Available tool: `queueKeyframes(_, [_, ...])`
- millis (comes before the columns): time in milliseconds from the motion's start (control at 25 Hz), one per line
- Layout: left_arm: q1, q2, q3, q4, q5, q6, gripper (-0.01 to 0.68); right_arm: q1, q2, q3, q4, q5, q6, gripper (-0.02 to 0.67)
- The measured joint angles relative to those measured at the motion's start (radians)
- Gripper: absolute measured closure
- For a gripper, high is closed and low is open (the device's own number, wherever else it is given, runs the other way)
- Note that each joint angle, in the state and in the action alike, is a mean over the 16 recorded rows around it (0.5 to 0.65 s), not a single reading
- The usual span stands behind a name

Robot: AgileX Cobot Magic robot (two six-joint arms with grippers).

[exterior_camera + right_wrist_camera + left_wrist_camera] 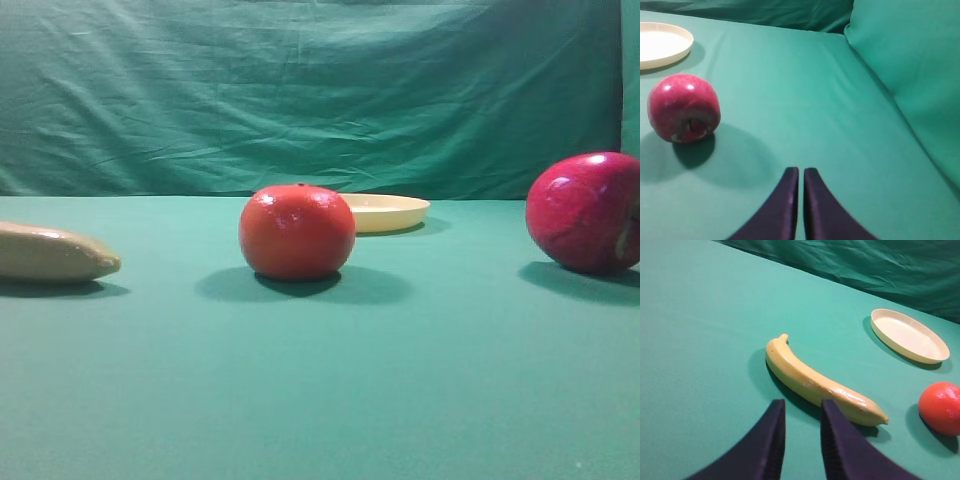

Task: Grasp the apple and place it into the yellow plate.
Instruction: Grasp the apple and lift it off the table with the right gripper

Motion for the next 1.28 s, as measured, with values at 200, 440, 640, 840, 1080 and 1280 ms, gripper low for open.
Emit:
queueKeyframes(200, [0.000, 0.000, 0.000, 0.000, 0.000, 0.000, 0.516, 0.000, 0.000, 0.002, -0.002, -0.123, 0.034, 0.649])
queueKeyframes(440, [0.000, 0.000, 0.000, 0.000, 0.000, 0.000, 0.516, 0.000, 0.009, -0.005, -0.003, -0.308, 0.123, 0.649])
queueKeyframes(640, [0.000, 0.000, 0.000, 0.000, 0.000, 0.000, 0.516, 0.009, 0.074, -0.060, -0.031, -0.421, 0.200, 0.649])
queueKeyframes(840, [0.000, 0.000, 0.000, 0.000, 0.000, 0.000, 0.516, 0.036, 0.222, -0.165, -0.110, -0.434, 0.248, 0.649])
queueKeyframes(1080, [0.000, 0.000, 0.000, 0.000, 0.000, 0.000, 0.516, 0.098, 0.476, -0.333, -0.210, -0.366, 0.263, 0.649])
queueKeyframes(1280, [0.000, 0.000, 0.000, 0.000, 0.000, 0.000, 0.516, 0.166, 0.684, -0.470, -0.251, -0.215, 0.263, 0.649])
